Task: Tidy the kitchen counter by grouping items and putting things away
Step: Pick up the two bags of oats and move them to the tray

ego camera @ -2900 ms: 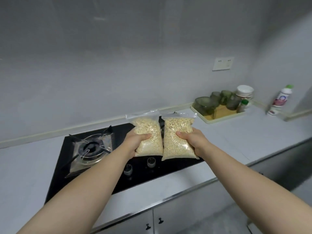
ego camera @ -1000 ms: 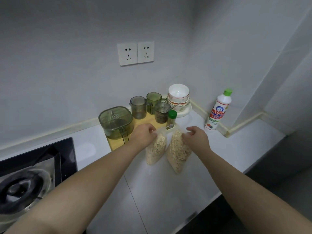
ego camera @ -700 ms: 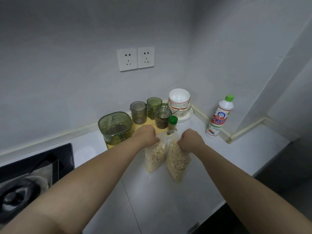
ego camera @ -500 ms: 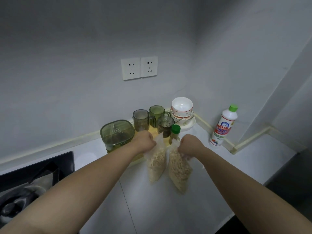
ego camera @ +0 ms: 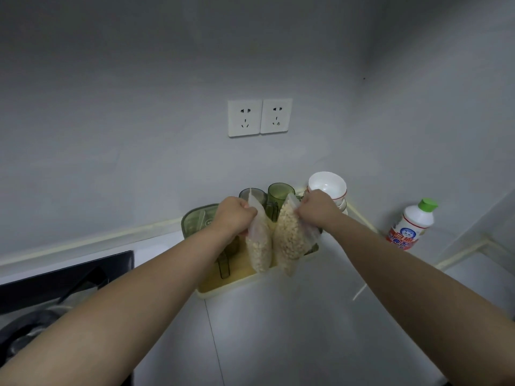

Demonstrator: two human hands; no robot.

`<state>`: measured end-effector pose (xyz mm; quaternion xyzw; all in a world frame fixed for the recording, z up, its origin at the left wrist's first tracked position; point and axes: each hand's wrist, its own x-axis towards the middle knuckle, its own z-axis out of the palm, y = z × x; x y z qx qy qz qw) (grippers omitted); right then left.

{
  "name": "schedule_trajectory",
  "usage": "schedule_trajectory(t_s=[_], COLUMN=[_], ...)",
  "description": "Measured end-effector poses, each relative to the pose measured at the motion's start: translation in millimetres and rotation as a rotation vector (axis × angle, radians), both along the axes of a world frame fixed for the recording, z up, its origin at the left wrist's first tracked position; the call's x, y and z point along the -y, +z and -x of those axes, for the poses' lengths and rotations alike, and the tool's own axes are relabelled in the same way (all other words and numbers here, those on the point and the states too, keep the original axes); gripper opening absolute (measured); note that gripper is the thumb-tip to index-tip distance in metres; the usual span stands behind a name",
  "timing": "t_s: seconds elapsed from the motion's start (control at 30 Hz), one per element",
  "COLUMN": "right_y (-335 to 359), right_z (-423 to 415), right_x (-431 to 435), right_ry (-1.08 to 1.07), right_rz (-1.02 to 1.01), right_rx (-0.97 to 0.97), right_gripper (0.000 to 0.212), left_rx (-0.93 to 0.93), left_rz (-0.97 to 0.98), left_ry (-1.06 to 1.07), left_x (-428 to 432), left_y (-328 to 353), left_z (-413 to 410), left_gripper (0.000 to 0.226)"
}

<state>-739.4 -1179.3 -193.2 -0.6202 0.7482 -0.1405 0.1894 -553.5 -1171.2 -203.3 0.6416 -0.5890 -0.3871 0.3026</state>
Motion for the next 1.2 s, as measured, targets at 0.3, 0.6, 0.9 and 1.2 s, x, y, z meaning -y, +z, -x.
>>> schedule_trajectory(t_s=[0.3,0.6,0.9,1.2], right_y=[-11.9,-36.2,-41.5,-31.7], right_z=[-22.0,-34.4,-38.5,-36.2], right_x=[55.8,62.4,42.0,9.2], right_ry=[0.042,0.174,0.194,0.194], right_rz=[0.021,-0.200,-0.201,-0.119], right_rx=[-0.019,-0.136,-0.072,-0.025], right_gripper=[0.012,0.031,0.018,0.030], left_rx=[-0.072,-0.109,-0.173,-0.320], left_rz=[-0.008,-0.150,-0.205,-0.256], left_ry=[0.111,0.097,0.105,0.099], left_x=[26.4,35.7,35.2,15.7], left_y=[-21.4,-42.6,-44.5,-31.3], left_z=[2.5,8.3,3.3,4.7], left_gripper=[0.036,0.032,0.029,0.009])
